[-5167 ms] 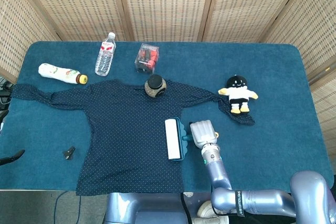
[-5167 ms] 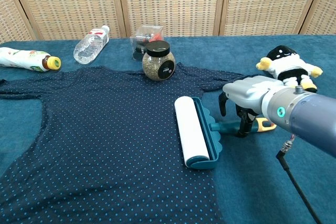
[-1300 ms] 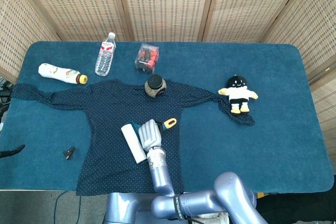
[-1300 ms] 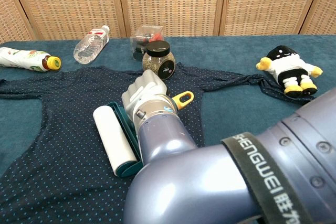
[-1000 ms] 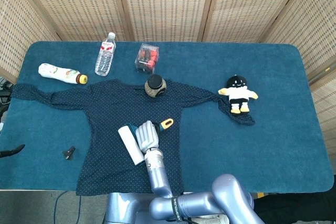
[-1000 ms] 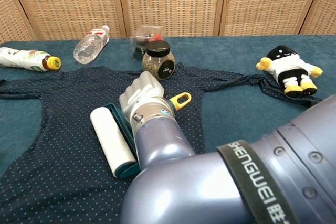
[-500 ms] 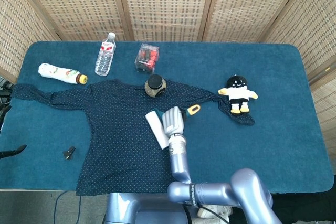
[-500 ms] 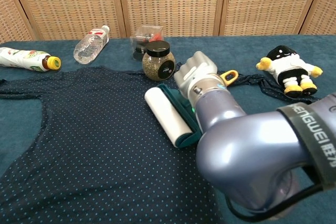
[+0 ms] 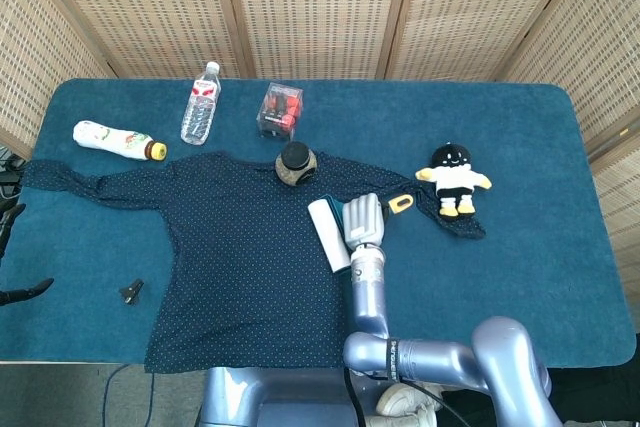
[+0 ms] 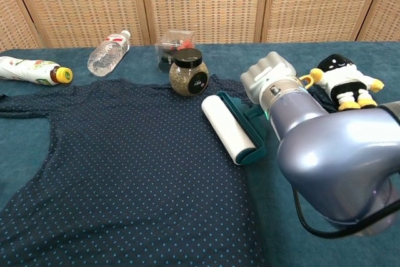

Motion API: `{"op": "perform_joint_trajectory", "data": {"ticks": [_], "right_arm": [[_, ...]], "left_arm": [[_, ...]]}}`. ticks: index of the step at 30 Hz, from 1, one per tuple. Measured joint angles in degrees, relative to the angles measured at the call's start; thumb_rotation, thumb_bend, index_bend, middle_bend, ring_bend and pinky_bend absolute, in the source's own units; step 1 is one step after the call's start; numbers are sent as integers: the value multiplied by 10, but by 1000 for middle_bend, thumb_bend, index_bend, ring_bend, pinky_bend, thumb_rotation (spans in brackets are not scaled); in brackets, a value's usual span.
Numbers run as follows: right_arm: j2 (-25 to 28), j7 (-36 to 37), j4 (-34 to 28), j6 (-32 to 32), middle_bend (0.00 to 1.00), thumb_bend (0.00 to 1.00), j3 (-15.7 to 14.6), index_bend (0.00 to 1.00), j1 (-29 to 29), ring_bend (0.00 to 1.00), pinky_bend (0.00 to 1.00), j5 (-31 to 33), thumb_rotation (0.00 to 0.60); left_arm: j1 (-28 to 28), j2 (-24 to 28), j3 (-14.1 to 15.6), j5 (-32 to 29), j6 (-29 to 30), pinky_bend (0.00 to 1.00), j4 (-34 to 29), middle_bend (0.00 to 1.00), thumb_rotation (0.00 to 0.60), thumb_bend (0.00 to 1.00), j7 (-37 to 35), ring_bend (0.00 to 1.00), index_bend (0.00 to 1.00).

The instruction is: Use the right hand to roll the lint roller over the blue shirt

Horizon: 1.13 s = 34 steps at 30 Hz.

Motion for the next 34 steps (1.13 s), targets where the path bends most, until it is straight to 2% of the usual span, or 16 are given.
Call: {"op": "perform_joint_trajectory", "data": {"ticks": [3, 9, 14, 16, 17, 18, 19, 20, 21, 22, 24, 28, 31, 34], "right_arm": [[15, 15, -20, 5, 1000, 0, 0, 0, -9, 1000, 1000, -12, 600], [86, 70, -113, 28, 1000, 0, -8, 0, -49, 1000, 1000, -50, 600], [184, 167, -191, 34, 979, 0, -33, 0, -106, 1000, 1000, -110, 600], [222, 225, -213, 31, 899, 0, -48, 0, -132, 983, 979, -145, 600], [234, 252, -221, 29, 807, 0, -55, 0, -143, 920, 904, -161, 600], [246, 281, -228, 26, 671, 0, -62, 0, -154, 788, 763, -178, 600], [263, 323, -234, 22, 498, 0, -73, 0, -169, 585, 551, -202, 600], [276, 355, -238, 19, 371, 0, -81, 0, -180, 429, 399, -220, 600], [289, 390, -242, 15, 197, 0, -90, 0, -192, 217, 197, -238, 600], [306, 438, -246, 10, 76, 0, -101, 0, -208, 74, 62, -261, 600], [332, 511, -250, 3, 2, 0, -120, 0, -232, 0, 0, -298, 600], [383, 660, -249, -2, 0, 0, -165, 0, -295, 0, 0, -398, 600], [404, 715, -244, 10, 0, 0, -196, 0, -344, 0, 0, -462, 600], [419, 734, -239, 35, 0, 0, -222, 0, -388, 0, 0, -510, 600]], "left_arm": [[1, 2, 1, 2, 1, 0, 1, 0, 600, 0, -6, 0, 0], [5, 6, 2, 13, 8, 0, 3, 0, 600, 0, -21, 0, 0], [7, 6, 7, 29, 16, 0, 3, 0, 600, 0, -23, 0, 0], [8, 5, 10, 36, 18, 0, 3, 0, 600, 0, -20, 0, 0], [8, 3, 11, 40, 20, 0, 3, 0, 600, 0, -18, 0, 0], [9, 2, 13, 43, 22, 0, 3, 0, 600, 0, -16, 0, 0], [9, 1, 14, 47, 23, 0, 2, 0, 600, 0, -14, 0, 0], [9, 0, 15, 51, 25, 0, 2, 0, 600, 0, -10, 0, 0], [10, -2, 16, 53, 27, 0, 2, 0, 600, 0, -6, 0, 0], [11, -3, 17, 55, 29, 0, 1, 0, 600, 0, -1, 0, 0], [13, -7, 19, 58, 36, 0, 0, 0, 600, 0, 8, 0, 0], [17, -14, 21, 66, 50, 0, -1, 0, 600, 0, 24, 0, 0], [22, -21, 23, 72, 62, 0, -1, 0, 600, 0, 38, 0, 0], [26, -26, 24, 78, 73, 0, -2, 0, 600, 0, 45, 0, 0]]}}
